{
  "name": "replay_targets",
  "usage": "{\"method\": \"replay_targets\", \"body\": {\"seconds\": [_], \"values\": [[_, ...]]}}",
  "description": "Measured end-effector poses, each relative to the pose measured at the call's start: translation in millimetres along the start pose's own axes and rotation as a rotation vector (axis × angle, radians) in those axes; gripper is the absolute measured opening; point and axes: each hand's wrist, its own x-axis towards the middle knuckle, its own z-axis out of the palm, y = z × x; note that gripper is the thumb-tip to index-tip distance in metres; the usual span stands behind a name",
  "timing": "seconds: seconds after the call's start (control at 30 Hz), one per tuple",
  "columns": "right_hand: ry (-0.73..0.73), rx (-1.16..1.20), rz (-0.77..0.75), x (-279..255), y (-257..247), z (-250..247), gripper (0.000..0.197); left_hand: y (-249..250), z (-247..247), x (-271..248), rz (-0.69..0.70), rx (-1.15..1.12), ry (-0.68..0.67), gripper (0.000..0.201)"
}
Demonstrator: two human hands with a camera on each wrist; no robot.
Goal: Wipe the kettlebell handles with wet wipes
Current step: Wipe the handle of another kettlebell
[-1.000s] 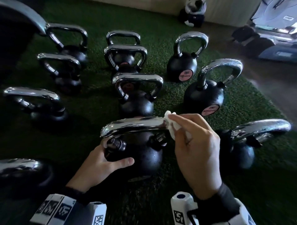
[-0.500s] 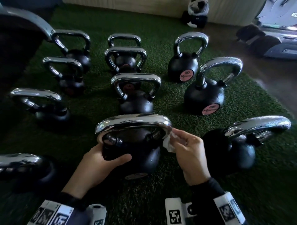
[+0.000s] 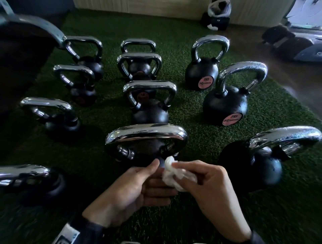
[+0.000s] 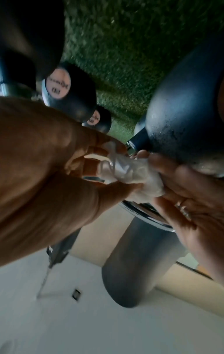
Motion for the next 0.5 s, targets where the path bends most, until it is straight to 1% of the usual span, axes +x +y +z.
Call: {"method": "replay_targets", "body": {"seconds": [0.07, 0.13, 0.2, 0.23, 0.27, 0.33, 0.37, 0.4, 0.47, 0.5], "values": [[-0.033, -0.110, -0.064, 2.0, -2.2, 1.6, 0.031, -3.1, 1.8, 1.3, -0.012, -0.075, -0.036, 0.053], [-0.001, -0.173, -0.122, 6.8, -3.0, 1.6, 0.034, -5.3, 3.7, 1.9, 0.011, -0.140, -0.032, 0.042], [0.045, -0.181, -0.172, 12.9, -2.6, 2.0, 0.029, -5.6, 4.1, 1.4, 0.041, -0.224, -0.014, 0.037], [0.033, -0.159, -0.185, 16.0, -2.4, 1.7, 0.024, -5.4, 3.0, 1.1, 0.059, -0.260, -0.009, 0.037], [-0.012, -0.098, -0.182, 19.7, -2.4, 1.1, 0.020, -4.1, 1.8, 0.3, 0.082, -0.286, -0.007, 0.037], [-0.099, 0.161, -0.151, 27.3, 4.3, -1.6, 0.024, 2.4, 0.3, -6.9, 0.130, -0.302, -0.012, 0.032], [-0.078, 0.300, -0.134, 31.7, 9.6, -2.6, 0.024, 7.1, 0.5, -12.2, 0.156, -0.287, -0.020, 0.029], [-0.001, 0.406, -0.124, 36.5, 16.9, -3.2, 0.024, 12.8, 0.9, -18.7, 0.187, -0.266, -0.028, 0.026], [0.170, 0.477, -0.094, 45.9, 31.1, -0.2, 0.025, 25.9, 3.4, -32.2, 0.288, -0.216, -0.021, 0.018], [0.199, 0.471, -0.075, 50.4, 36.7, 4.8, 0.029, 32.7, 6.2, -38.5, 0.374, -0.149, 0.011, 0.017]]}}
